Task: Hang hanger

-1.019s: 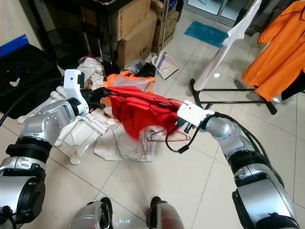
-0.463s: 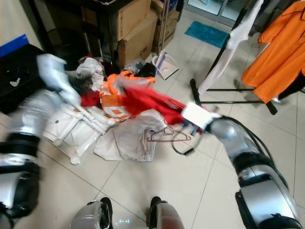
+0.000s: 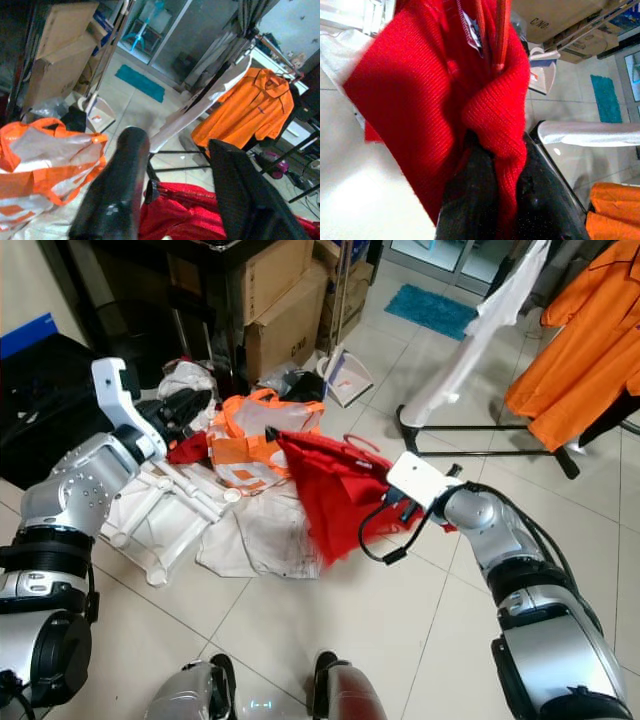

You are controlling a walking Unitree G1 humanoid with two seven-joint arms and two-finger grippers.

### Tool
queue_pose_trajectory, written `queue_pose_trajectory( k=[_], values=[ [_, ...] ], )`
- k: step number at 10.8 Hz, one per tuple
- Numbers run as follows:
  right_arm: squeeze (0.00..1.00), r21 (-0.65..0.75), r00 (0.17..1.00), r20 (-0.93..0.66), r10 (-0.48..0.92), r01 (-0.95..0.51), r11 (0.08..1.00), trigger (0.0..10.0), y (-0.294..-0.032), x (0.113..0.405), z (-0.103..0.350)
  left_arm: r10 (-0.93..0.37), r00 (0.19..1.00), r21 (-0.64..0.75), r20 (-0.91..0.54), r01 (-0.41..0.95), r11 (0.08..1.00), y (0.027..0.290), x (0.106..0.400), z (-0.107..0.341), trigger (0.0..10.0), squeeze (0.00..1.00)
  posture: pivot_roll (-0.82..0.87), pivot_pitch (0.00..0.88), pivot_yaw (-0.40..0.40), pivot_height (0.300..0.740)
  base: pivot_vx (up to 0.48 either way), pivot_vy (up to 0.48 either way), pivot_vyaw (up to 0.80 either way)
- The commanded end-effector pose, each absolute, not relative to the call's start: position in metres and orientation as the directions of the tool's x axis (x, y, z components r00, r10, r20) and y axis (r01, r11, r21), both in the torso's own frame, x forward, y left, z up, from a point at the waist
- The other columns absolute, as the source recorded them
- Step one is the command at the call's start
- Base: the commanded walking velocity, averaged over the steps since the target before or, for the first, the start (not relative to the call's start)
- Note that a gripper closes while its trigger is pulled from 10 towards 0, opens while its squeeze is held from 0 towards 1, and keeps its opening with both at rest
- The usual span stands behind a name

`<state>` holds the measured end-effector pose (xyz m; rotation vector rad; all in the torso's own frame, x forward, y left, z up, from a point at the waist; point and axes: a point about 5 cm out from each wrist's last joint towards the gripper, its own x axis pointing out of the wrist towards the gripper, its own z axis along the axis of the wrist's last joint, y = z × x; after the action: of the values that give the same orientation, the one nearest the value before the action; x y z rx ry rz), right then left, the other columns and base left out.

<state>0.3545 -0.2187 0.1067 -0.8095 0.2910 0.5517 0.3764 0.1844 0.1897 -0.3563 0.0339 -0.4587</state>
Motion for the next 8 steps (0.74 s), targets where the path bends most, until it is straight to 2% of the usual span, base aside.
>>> queue_pose_trajectory(
  k=[1,2,3,5,7,8],
  values=[
    [0.0,-0.611,0.841,-0.416,0.346,-0.54,0.578,0.0,-0.224,0.359,0.119,-0.458,0.887,-0.32,0.049,0.449,0.834,0.18,0.375,0.189,10.0,1.0,-0.14,0.167,-0.089,0.74,0.0,0.0,0.0],
    [0.0,-0.599,0.852,-0.388,0.351,-0.523,0.606,0.0,-0.225,0.362,0.127,-0.494,0.869,-0.26,0.031,0.484,0.836,0.174,0.371,0.186,10.0,0.0,-0.14,0.167,-0.09,0.74,0.0,0.0,0.0],
    [0.0,-0.598,0.857,-0.376,0.352,-0.515,0.614,0.0,-0.227,0.364,0.132,-0.494,0.869,-0.171,-0.014,0.485,0.857,0.176,0.369,0.181,10.0,0.0,-0.14,0.17,-0.088,0.74,0.0,0.0,0.0],
    [0.0,-0.532,0.868,-0.321,0.38,-0.497,0.686,0.0,-0.232,0.368,0.148,-0.345,0.936,-0.012,-0.062,0.345,0.938,0.231,0.371,0.188,10.0,0.0,-0.14,0.17,-0.088,0.74,0.0,0.0,0.0],
    [0.0,-0.443,0.845,-0.272,0.461,-0.535,0.719,0.0,-0.227,0.369,0.161,-0.291,0.953,0.055,-0.083,0.296,0.954,0.248,0.366,0.183,10.0,0.0,-0.14,0.176,-0.083,0.74,0.0,0.0,0.0],
    [0.0,-0.4,0.802,-0.264,0.535,-0.596,0.696,0.0,-0.223,0.366,0.166,-0.284,0.956,0.095,-0.073,0.29,0.952,0.249,0.365,0.181,10.0,0.0,-0.13,0.178,-0.086,0.74,0.0,0.0,0.0]
  ],
)
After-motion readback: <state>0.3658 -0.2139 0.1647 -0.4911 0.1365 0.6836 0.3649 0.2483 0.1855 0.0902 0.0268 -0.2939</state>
